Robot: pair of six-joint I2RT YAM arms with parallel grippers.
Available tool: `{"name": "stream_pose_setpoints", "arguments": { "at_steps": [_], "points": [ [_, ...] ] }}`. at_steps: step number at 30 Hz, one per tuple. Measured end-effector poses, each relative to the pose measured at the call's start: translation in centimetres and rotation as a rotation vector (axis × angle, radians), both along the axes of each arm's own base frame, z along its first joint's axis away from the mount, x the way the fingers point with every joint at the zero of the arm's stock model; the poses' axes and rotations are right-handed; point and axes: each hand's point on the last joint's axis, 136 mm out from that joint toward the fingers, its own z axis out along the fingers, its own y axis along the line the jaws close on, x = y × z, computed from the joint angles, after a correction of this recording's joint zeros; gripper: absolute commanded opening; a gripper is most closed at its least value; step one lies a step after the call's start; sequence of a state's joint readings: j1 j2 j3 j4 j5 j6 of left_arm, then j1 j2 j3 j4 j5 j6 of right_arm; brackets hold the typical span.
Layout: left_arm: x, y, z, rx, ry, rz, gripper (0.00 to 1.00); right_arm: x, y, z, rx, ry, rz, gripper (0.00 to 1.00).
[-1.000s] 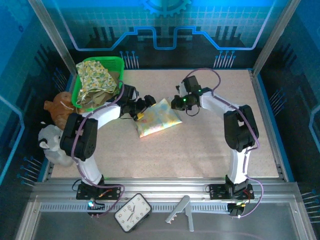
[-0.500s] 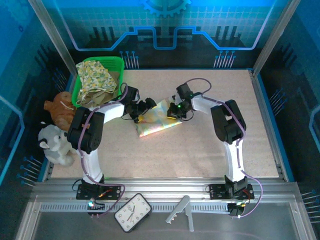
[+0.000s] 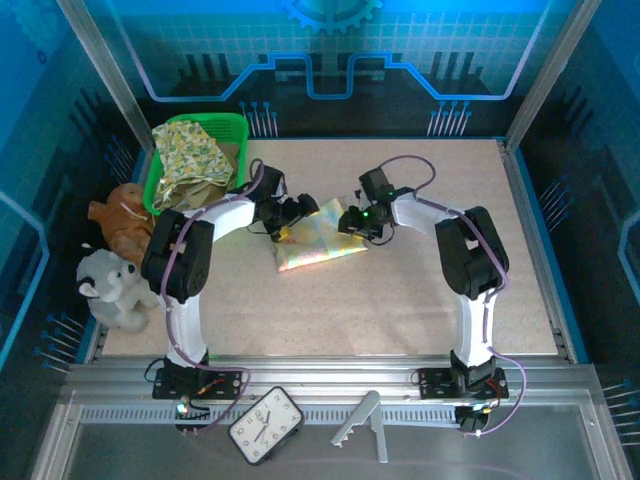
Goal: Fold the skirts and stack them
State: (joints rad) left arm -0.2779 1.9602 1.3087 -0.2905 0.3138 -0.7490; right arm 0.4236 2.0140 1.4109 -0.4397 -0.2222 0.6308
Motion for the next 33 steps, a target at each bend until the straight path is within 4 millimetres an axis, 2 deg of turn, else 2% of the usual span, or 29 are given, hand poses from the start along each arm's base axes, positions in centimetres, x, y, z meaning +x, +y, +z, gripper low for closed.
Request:
{"name": "stream_pose_setpoints", "arguments": {
  "at_steps": [2,5,7,8,9,11,13,16,19,23,27,33],
  "points": [
    [-0.4,1.0,1.1,0.018,-0.001,0.008,0.99,0.4,0.4,1.4,-0.035,-0.038,0.027,0.55],
    [-0.3,3.1,4.9,0.029,-0.063,0.044,0.99,0.8,1.8,3.7,-0.081,-0.101,0.091,0.66],
    [-0.2,4.9,7.9,0.04,-0.128,0.076,0.99,0.4,2.9,4.8,-0.103,-0.129,0.142,0.81],
    [-0.3,5.7,9.3,0.046,-0.154,0.093,0.99,0.1,3.6,5.3,-0.112,-0.14,0.172,0.98],
    [-0.4,6.6,10.7,0.051,-0.183,0.115,0.99,-0.3,4.2,5.8,-0.118,-0.147,0.199,1.0],
    [-1.0,8.3,12.2,0.057,-0.219,0.148,0.99,-0.8,5.4,6.6,-0.143,-0.159,0.257,1.0],
    [-2.1,9.9,12.4,0.068,-0.224,0.185,0.99,-0.9,6.8,6.9,-0.167,-0.174,0.309,1.0],
    [-4.4,12.5,11.2,0.096,-0.184,0.244,0.99,-0.9,8.3,6.2,-0.233,-0.174,0.381,1.0],
    [-6.6,14.4,9.9,0.119,-0.143,0.293,0.99,-0.9,9.2,4.6,-0.319,-0.152,0.443,1.0],
    [-8.7,16.4,9.9,0.134,-0.135,0.35,0.99,-1.3,9.9,2.3,-0.416,-0.108,0.503,1.0],
    [-9.7,17.8,11.1,0.136,-0.17,0.394,0.99,-1.5,10.0,0.8,-0.472,-0.066,0.54,1.0],
    [-10.5,18.4,12.0,0.137,-0.199,0.417,0.99,-2.0,9.4,-2.0,-0.534,0.03,0.585,1.0]
  ]
}}
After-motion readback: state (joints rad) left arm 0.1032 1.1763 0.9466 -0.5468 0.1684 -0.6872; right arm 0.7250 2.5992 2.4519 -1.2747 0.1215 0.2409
